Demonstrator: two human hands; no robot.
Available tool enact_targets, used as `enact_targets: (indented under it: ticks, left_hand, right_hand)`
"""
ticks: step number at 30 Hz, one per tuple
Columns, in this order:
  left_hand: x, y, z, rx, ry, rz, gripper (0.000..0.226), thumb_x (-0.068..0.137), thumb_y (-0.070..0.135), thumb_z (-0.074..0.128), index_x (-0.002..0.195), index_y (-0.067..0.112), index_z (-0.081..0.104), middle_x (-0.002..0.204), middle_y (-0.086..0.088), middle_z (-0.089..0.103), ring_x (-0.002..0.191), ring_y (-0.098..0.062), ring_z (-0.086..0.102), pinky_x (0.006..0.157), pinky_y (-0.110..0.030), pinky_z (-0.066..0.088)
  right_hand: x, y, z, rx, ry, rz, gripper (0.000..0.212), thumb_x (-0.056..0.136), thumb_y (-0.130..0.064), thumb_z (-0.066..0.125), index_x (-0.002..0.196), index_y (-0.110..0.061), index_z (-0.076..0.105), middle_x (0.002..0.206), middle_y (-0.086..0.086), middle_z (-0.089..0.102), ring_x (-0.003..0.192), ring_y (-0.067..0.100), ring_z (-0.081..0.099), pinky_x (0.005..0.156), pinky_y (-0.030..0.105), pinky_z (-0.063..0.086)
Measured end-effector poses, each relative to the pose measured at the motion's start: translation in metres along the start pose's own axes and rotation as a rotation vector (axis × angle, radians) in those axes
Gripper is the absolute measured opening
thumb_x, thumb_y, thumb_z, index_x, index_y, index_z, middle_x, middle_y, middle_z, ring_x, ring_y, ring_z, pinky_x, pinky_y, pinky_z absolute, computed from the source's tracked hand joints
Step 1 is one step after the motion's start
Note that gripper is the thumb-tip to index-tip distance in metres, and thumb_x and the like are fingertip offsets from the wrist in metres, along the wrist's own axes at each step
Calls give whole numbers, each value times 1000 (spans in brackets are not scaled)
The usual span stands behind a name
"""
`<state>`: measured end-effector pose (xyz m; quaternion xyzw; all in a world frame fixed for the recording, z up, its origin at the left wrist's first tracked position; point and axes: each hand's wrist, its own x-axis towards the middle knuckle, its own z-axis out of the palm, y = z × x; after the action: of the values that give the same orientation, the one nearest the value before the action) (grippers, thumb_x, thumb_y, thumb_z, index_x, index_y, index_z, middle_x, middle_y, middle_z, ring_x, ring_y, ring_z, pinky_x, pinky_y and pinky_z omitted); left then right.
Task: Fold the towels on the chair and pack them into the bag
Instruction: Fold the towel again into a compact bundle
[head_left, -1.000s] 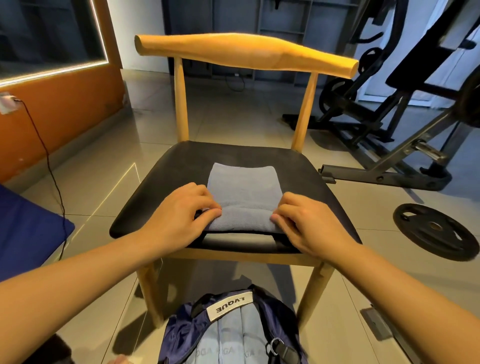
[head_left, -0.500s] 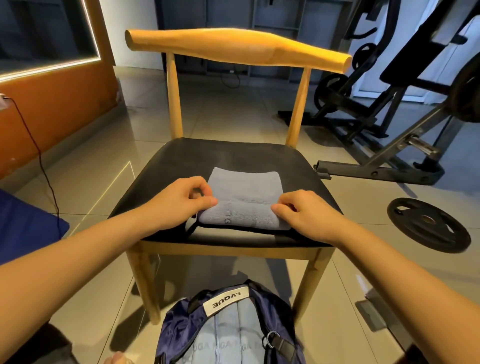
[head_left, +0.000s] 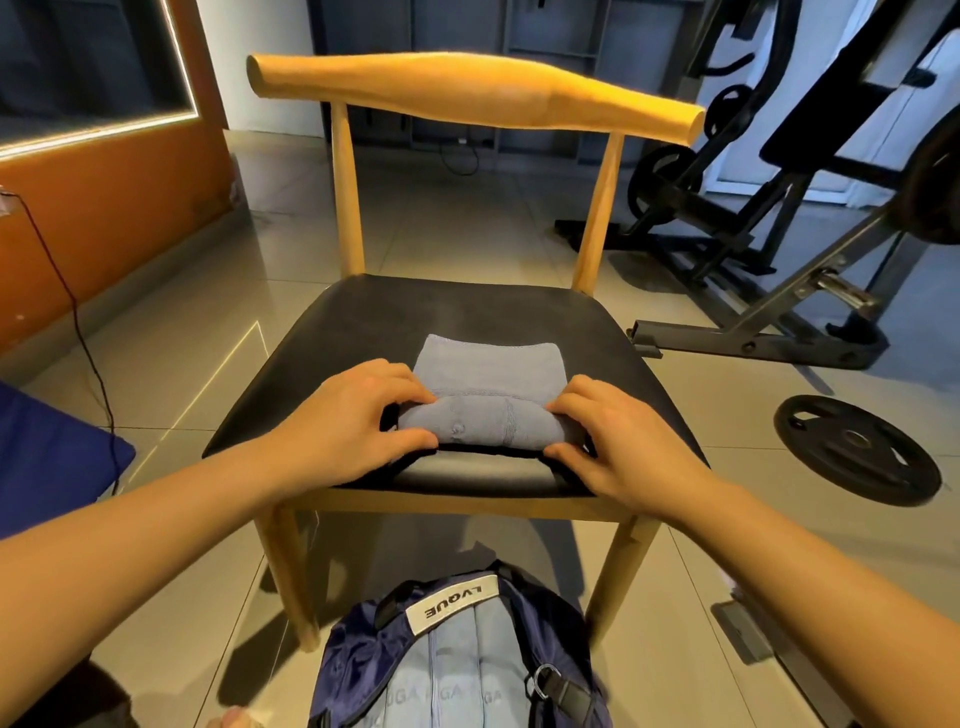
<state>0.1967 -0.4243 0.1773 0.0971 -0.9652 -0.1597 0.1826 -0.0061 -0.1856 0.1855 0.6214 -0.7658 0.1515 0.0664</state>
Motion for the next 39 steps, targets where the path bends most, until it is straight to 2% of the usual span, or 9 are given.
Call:
enact_targets:
  ticks: [3, 8, 15, 21, 24, 28, 32, 35, 39]
  left_hand:
    - [6, 3, -2, -182, -4, -127, 23, 90, 49, 67, 105, 32, 70, 93, 16, 67, 89, -8, 62, 78, -27, 54]
    - [16, 7, -3, -479, -48, -282, 9, 99, 36, 62, 100, 29, 68, 89, -9, 68, 82, -24, 63, 76, -32, 53]
    - [26, 8, 10, -229, 184, -218, 8, 100, 28, 60, 99, 27, 68, 98, 13, 65, 93, -5, 60, 84, -31, 55]
    - [12, 5, 5, -100, 30, 15, 38, 89, 61, 60, 115, 35, 70, 106, 24, 61, 102, -1, 54, 87, -22, 48]
    - [14, 1, 3, -30, 0, 29, 51, 82, 66, 65, 121, 34, 70, 110, 20, 57, 104, -3, 50, 89, -22, 46]
    - [23, 3, -3, -237, -56, -78, 24, 90, 47, 70, 104, 28, 75, 93, 9, 68, 92, -10, 60, 81, -34, 53]
    - [30, 2, -3, -453, -49, -194, 14, 97, 40, 64, 106, 31, 70, 100, 7, 72, 95, -11, 67, 87, -34, 56]
    - [38, 0, 9, -379, 56, -239, 12, 96, 42, 64, 99, 31, 68, 98, 9, 69, 91, -10, 65, 80, -30, 55]
    - [48, 1, 17, -256, 250, -181, 12, 95, 33, 67, 90, 25, 72, 90, 10, 66, 86, -8, 59, 77, -29, 48]
  right_hand:
    - [5, 2, -6, 175, -53, 61, 15, 97, -36, 63, 107, -25, 66, 95, -20, 51, 85, -1, 50, 71, 17, 37]
    - [13, 2, -12, 436, -150, 295, 26, 104, -33, 51, 90, -15, 63, 83, 7, 62, 78, 25, 58, 73, 43, 48]
    - [25, -16, 7, -32, 166, 232, 16, 104, -37, 51, 109, -24, 57, 107, -5, 50, 80, 17, 53, 65, 31, 48]
    - [12, -4, -3, -34, 9, 83, 39, 95, -56, 59, 121, -27, 58, 117, -11, 52, 83, 11, 53, 68, 25, 42]
    - [10, 1, -2, -7, -19, 87, 45, 93, -47, 67, 132, -26, 56, 125, -9, 55, 98, 17, 59, 78, 26, 46]
    - [16, 5, -13, 200, -101, 146, 29, 97, -40, 64, 117, -20, 67, 94, -18, 59, 82, 4, 56, 72, 22, 42]
    - [19, 6, -23, 522, -217, 341, 26, 101, -33, 58, 87, -13, 63, 73, 8, 64, 59, 14, 58, 66, 34, 50]
    - [29, 1, -19, 372, -104, 408, 12, 97, -39, 61, 96, -27, 59, 83, -2, 66, 70, 14, 62, 67, 32, 52]
    - [34, -11, -13, 2, 125, 259, 7, 98, -38, 61, 97, -31, 60, 94, -10, 55, 83, 14, 55, 68, 28, 45]
